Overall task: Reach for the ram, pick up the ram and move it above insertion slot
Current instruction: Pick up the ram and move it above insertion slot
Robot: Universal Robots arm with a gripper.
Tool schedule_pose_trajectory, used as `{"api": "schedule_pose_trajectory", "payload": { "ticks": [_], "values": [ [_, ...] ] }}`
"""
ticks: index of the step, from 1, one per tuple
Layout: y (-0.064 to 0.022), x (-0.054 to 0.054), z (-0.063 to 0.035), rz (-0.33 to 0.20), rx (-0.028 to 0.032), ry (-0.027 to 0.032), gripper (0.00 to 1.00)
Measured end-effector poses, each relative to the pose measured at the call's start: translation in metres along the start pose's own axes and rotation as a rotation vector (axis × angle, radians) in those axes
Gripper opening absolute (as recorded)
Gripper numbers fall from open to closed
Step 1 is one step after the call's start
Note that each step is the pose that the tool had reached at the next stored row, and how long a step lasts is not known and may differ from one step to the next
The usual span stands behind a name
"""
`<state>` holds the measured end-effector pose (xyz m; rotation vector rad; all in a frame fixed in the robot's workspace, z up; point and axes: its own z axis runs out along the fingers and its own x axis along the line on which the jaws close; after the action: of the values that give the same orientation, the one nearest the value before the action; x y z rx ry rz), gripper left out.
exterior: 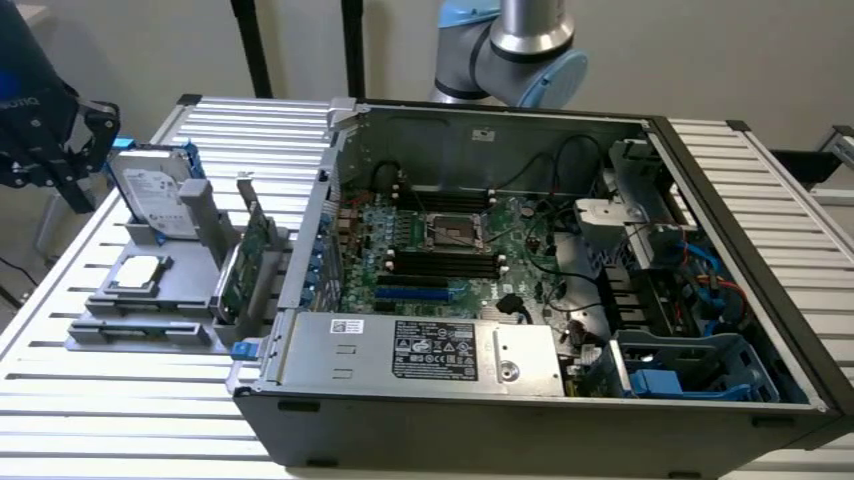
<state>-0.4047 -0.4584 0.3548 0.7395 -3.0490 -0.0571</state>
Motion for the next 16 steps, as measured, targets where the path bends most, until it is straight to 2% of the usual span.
{"api": "schedule_pose_trajectory", "payload": {
  "ticks": [16],
  "values": [
    [0.0, 0.0, 0.0, -0.291, 0.0005, 0.0065, 0.11]
  ]
}}
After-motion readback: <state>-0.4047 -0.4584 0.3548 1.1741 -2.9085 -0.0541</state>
